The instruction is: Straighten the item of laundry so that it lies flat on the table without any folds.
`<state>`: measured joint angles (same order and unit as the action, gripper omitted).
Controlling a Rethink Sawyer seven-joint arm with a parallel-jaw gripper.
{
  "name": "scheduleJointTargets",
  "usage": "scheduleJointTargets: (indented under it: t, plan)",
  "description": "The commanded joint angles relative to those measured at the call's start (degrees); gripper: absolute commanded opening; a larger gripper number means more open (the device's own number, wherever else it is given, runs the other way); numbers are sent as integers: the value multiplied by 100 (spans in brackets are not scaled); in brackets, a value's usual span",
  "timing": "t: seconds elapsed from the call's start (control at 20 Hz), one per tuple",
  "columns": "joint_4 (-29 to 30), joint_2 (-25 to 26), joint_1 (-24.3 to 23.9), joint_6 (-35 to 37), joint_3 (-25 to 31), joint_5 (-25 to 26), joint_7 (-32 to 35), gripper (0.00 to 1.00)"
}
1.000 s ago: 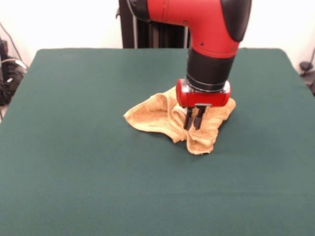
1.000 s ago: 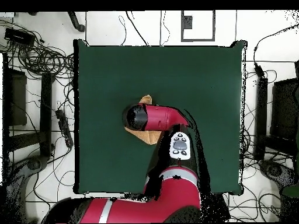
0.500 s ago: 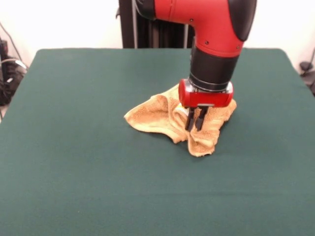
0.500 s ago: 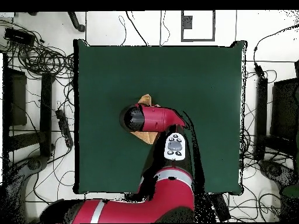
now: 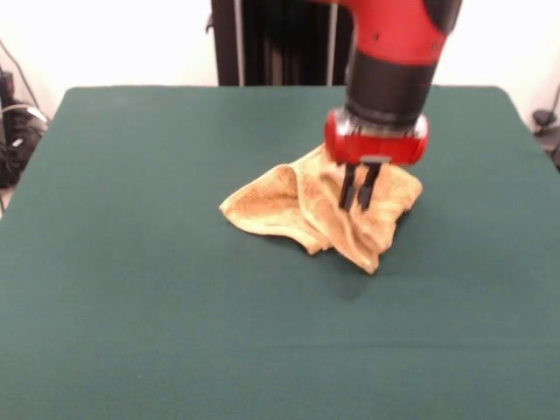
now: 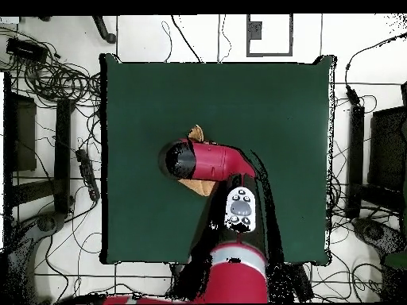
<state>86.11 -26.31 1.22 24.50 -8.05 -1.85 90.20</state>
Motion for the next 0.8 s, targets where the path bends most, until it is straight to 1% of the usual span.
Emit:
scheduleJointTargets:
  t: [0.05, 0.2, 0.4, 0.8]
  plan:
    - [507, -1630, 338, 1925, 240, -571, 1282, 0]
    - [333, -2096, 512, 2550, 76, -500, 1240, 0]
    - [-97, -2439, 697, 3625, -122, -502, 1496, 0]
    - [-875, -2576, 838, 4797, -231, -592, 1903, 0]
